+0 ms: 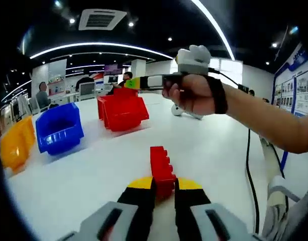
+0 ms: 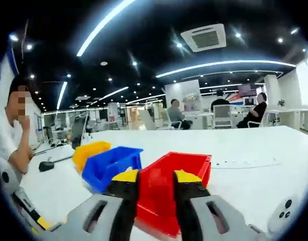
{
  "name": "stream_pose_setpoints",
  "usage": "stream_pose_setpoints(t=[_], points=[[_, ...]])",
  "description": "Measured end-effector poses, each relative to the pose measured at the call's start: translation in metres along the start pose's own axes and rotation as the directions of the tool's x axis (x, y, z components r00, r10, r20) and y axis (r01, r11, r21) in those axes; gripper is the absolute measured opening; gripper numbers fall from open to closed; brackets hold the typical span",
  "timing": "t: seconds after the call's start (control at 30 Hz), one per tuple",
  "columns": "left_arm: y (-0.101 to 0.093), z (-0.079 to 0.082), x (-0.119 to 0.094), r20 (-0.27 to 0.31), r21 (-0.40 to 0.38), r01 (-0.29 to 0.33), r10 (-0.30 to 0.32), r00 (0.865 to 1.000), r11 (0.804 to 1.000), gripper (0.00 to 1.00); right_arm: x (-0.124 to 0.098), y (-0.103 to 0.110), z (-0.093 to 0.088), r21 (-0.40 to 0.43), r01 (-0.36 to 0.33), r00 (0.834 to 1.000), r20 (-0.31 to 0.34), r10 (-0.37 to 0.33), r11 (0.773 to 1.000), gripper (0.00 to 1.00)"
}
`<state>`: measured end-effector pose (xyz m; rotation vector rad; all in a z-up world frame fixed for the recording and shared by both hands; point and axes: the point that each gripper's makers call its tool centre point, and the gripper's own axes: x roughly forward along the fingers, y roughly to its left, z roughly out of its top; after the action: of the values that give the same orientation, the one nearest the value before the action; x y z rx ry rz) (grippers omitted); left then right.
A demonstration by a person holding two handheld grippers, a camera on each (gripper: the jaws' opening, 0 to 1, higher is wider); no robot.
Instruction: Take apart the toy blocks one by one and place each separated block into its matching bin, sorting the blocks by their type until all the connected pieces are disassembled and separated into the correct bins
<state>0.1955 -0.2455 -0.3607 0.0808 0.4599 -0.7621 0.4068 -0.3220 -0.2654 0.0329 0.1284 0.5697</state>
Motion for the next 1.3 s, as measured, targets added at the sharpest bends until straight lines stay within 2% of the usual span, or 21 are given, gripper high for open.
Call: stream_pose_setpoints(t=[0.03, 0.07, 0.13, 0.2, 0.3, 0.43, 0.53, 0.57, 0.6, 0.67, 0.7, 0.8, 0.9, 0.97, 1.13, 1.2, 1.3], points=[[0.0, 0.0, 0.0, 0.0, 0.001, 0.001, -0.001, 1.0, 1.0, 0.17, -0.002, -0.001, -0.002, -0.002, 0.005, 1.0, -0.005, -0.005, 1.0, 0.53], [0.0, 0.0, 0.0, 0.001, 0.001, 0.002, -0.002, 1.0, 1.0, 0.17, -0.004, -0.003, -0.003, 0.003, 0.008, 1.0, -0.007, -0.008, 1.0, 0.51], [0.001, 0.0, 0.0, 0.008, -0.006, 0.003, -0.003, 1.0, 1.0, 0.17, -0.014, -0.002, 0.002, 0.059, 0.005, 1.0, 0.019, -0.006, 0.998, 0.5], [0.001, 0.0, 0.0, 0.012, -0.013, 0.002, -0.001, 1.0, 1.0, 0.16, -0.024, 0.001, 0.007, 0.063, 0.001, 0.999, 0.039, -0.003, 0.998, 0.48], [0.002, 0.001, 0.0, 0.016, -0.038, 0.004, -0.003, 1.0, 0.999, 0.16, -0.064, 0.015, 0.02, 0.086, -0.026, 0.992, 0.123, 0.015, 0.996, 0.44], [0.006, 0.003, 0.002, 0.024, -0.067, 0.028, -0.026, 0.999, 0.997, 0.16, -0.106, 0.039, 0.016, 0.1, -0.073, 0.983, 0.173, 0.055, 0.992, 0.39], [0.012, 0.007, 0.008, 0.026, -0.088, 0.045, -0.043, 0.999, 0.995, 0.16, -0.125, 0.052, 0.011, 0.115, -0.097, 0.981, 0.181, 0.075, 0.989, 0.38], [0.014, 0.009, 0.01, 0.02, -0.084, 0.041, -0.04, 0.999, 0.996, 0.16, -0.119, 0.044, 0.01, 0.107, -0.102, 0.979, 0.186, 0.081, 0.989, 0.38], [0.015, 0.011, 0.011, 0.016, -0.08, 0.038, -0.037, 0.999, 0.996, 0.16, -0.126, 0.047, 0.008, 0.091, -0.105, 0.978, 0.189, 0.087, 0.99, 0.37], [0.016, 0.025, 0.011, 0.044, -0.085, 0.055, -0.051, 0.998, 0.995, 0.16, -0.142, 0.055, 0.0, 0.054, -0.097, 0.981, 0.175, 0.086, 0.994, 0.36], [0.015, 0.033, 0.012, 0.066, -0.089, 0.07, -0.064, 0.996, 0.994, 0.16, -0.139, 0.047, -0.006, 0.047, -0.092, 0.983, 0.166, 0.083, 0.995, 0.36], [0.017, 0.055, 0.015, 0.115, -0.077, 0.077, -0.068, 0.991, 0.994, 0.17, -0.156, 0.055, -0.02, 0.03, -0.098, 0.985, 0.143, 0.093, 0.995, 0.35], [0.026, 0.09, 0.018, 0.199, -0.052, 0.028, -0.017, 0.98, 0.998, 0.17, -0.167, 0.057, -0.026, 0.002, -0.077, 0.989, 0.127, 0.076, 0.997, 0.35], [0.032, 0.114, 0.02, 0.259, -0.035, -0.014, 0.023, 0.966, 0.999, 0.17, -0.172, 0.057, -0.028, -0.016, -0.061, 0.991, 0.122, 0.062, 0.998, 0.34], [0.049, 0.154, 0.044, 0.267, 0.032, -0.041, 0.031, 0.963, 0.999, 0.17, -0.193, 0.065, -0.04, 0.009, -0.08, 0.991, 0.112, 0.078, 0.997, 0.31], [0.062, 0.171, 0.051, 0.293, 0.044, -0.088, 0.071, 0.954, 0.995, 0.17, -0.203, 0.064, -0.046, 0.053, -0.072, 0.993, 0.096, 0.067, 0.996, 0.31], [0.072, 0.192, 0.06, 0.305, 0.042, -0.101, 0.084, 0.949, 0.994, 0.17, -0.214, 0.064, -0.043, 0.063, -0.076, 0.993, 0.099, 0.069, 0.995, 0.31]])
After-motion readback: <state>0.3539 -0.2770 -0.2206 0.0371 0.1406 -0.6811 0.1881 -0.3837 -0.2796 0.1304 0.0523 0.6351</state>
